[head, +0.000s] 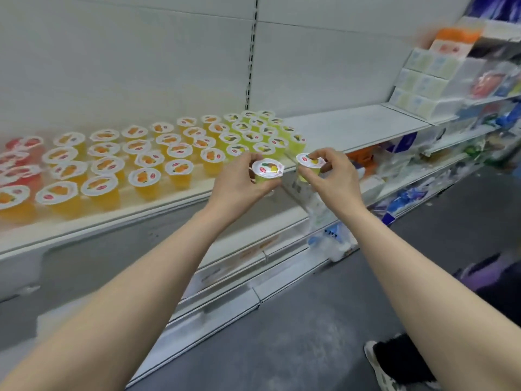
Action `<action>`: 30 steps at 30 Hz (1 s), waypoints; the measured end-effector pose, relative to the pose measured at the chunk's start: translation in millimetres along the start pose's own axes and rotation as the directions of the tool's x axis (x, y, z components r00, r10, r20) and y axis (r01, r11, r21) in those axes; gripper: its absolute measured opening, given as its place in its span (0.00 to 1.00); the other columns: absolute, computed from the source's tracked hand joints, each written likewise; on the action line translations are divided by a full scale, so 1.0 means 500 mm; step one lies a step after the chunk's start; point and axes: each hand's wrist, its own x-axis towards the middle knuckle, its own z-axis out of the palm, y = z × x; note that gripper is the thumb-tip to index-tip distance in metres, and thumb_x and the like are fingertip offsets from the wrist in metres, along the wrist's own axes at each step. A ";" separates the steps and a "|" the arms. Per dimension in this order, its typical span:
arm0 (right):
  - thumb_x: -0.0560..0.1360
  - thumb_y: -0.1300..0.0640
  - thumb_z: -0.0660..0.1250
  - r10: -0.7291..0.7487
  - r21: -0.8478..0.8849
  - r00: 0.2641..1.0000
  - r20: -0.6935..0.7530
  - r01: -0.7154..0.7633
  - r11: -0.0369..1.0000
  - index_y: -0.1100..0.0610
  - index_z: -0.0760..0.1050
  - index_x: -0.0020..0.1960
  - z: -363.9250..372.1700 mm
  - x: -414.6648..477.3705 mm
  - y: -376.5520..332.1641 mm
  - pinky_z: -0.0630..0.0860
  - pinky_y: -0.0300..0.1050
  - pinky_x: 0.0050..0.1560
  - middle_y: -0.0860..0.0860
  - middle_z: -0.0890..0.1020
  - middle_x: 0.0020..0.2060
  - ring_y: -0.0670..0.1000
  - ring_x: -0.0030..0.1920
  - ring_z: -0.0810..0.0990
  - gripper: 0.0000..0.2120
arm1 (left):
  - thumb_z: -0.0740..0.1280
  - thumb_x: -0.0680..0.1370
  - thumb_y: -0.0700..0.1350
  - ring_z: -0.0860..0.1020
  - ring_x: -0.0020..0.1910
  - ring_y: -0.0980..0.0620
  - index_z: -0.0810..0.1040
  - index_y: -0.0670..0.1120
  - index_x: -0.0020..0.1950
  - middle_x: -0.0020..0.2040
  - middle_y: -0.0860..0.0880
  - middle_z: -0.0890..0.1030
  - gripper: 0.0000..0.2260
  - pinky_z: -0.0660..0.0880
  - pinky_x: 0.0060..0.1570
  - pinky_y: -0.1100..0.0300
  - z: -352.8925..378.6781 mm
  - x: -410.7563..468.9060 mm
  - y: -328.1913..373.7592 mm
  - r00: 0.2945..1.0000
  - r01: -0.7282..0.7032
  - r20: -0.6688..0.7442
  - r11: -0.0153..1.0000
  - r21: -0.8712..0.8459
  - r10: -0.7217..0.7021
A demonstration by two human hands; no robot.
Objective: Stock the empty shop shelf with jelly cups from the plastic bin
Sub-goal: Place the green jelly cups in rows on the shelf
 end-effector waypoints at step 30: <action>0.70 0.51 0.74 -0.053 0.115 0.951 0.305 0.018 0.993 0.50 0.78 0.53 0.217 0.617 0.291 0.72 0.44 0.48 0.46 0.81 0.49 0.51 0.47 0.81 0.13 | 0.74 0.69 0.53 0.78 0.53 0.52 0.75 0.51 0.61 0.55 0.54 0.79 0.22 0.78 0.51 0.46 0.120 0.537 -0.040 0.945 0.195 -0.284 0.975 0.103 -0.159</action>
